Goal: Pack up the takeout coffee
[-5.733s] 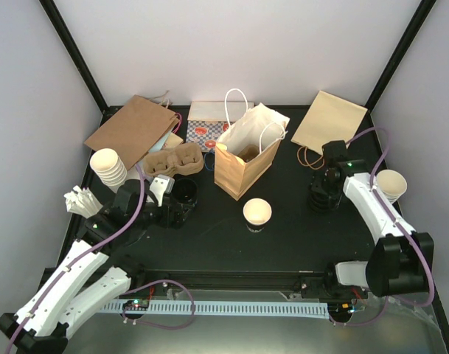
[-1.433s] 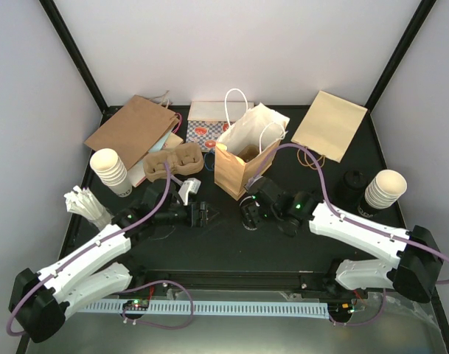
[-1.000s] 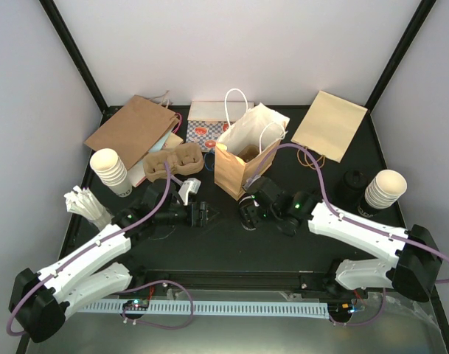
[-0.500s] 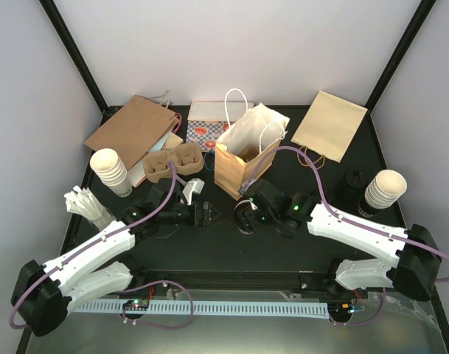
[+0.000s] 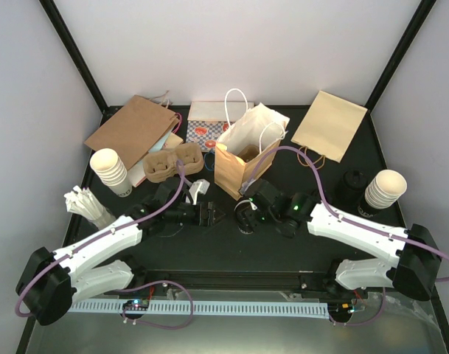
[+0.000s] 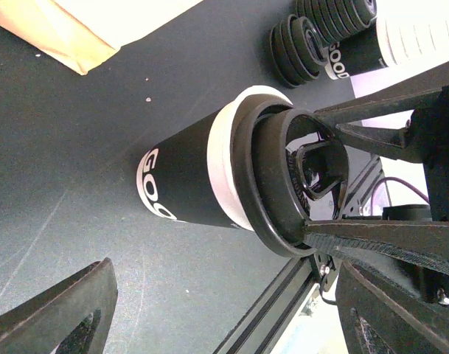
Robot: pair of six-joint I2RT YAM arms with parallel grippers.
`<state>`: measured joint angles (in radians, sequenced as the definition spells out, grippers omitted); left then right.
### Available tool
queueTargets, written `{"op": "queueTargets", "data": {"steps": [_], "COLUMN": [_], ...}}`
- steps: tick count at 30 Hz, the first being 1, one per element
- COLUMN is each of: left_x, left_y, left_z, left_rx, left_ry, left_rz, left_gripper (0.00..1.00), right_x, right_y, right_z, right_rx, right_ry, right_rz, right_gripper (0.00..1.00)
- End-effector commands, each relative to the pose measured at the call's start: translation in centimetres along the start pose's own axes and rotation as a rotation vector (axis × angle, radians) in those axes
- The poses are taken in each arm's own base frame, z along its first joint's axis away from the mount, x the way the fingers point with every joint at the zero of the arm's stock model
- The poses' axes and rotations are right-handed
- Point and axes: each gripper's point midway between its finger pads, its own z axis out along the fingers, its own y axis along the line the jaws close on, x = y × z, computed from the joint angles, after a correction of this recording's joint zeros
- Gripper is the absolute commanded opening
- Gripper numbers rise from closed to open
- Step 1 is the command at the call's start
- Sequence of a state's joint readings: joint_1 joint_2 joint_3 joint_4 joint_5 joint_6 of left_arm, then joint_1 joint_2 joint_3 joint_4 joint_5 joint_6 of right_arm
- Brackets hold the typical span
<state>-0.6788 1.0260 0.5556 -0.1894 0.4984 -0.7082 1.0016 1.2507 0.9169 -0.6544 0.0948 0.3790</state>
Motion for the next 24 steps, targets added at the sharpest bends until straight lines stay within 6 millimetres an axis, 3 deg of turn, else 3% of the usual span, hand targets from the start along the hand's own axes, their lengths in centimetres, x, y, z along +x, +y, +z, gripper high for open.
{"op": "queueTargets", "data": {"steps": [1, 6, 14, 24], "left_x": [-1.6, -1.7, -1.6, -1.6], "left_y": [-2.1, -2.2, -2.2, -2.2], "left_z": [-0.5, -0.8, -0.7, -0.8], "left_rx": [0.05, 0.048, 0.05, 0.049], "left_ry": [-0.049, -0.055, -0.052, -0.053], "left_rz": [0.038, 0.041, 0.038, 0.038], "left_gripper": [0.84, 0.83, 0.83, 0.83], "right_x": [3.7, 1.2, -0.5, -1.5], "right_y": [0.2, -0.6, -2.3, -1.4], "right_z": [-0.2, -2.0, -2.3, -2.2], "right_rx": [-0.018, 0.03, 0.129, 0.055], "right_ry": [0.13, 0.026, -0.065, -0.166], "right_rz": [-0.001, -0.01, 0.034, 0.057], "right_gripper": [0.58, 0.6, 0.6, 0.61]}}
